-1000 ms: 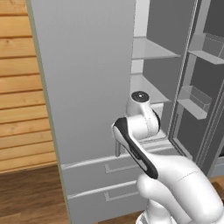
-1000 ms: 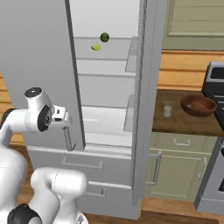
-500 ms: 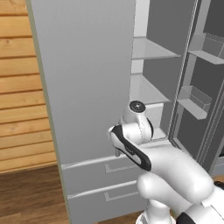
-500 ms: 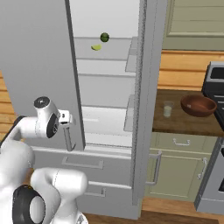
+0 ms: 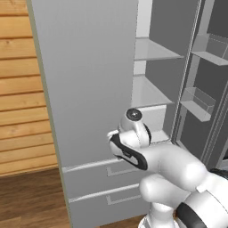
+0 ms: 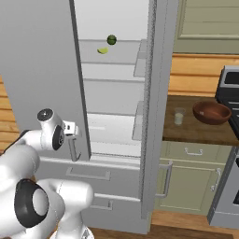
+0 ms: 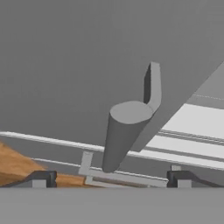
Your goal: Grab a lemon wedge from the fridge and one ice cube from the ice bowl, and put them in the glass of lemonade.
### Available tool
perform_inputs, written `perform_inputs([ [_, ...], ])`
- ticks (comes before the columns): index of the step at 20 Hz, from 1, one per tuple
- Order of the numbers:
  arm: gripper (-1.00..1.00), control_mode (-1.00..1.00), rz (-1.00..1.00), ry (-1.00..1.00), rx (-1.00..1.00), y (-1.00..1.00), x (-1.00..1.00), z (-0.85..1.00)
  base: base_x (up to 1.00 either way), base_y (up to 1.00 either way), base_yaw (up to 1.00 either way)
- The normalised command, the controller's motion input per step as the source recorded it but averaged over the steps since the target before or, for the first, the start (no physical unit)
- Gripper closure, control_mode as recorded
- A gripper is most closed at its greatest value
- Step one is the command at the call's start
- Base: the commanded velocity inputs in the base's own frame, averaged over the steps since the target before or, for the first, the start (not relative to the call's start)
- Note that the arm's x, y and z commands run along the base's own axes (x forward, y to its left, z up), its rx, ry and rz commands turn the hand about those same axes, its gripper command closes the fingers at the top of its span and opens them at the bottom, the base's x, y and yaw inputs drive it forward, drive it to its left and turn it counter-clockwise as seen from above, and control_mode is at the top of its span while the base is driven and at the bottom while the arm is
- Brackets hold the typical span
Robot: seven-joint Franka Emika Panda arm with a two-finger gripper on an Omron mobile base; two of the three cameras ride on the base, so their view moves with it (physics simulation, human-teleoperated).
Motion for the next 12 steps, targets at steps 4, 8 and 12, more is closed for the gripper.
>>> perform_inputs([
  [4,-1.00,-1.00,-0.15,0.04,0.00,0.00,0.04,-0.07,0.00,0.00,0.00],
  [8,-1.00,-1.00,-0.13,0.10,0.00,0.00,0.36,-0.09,0.00,0.00,0.00],
  [12,-1.00,-1.00,-0.11,0.10,0.00,0.00,0.46,-0.31,0.00,0.00,0.00],
])
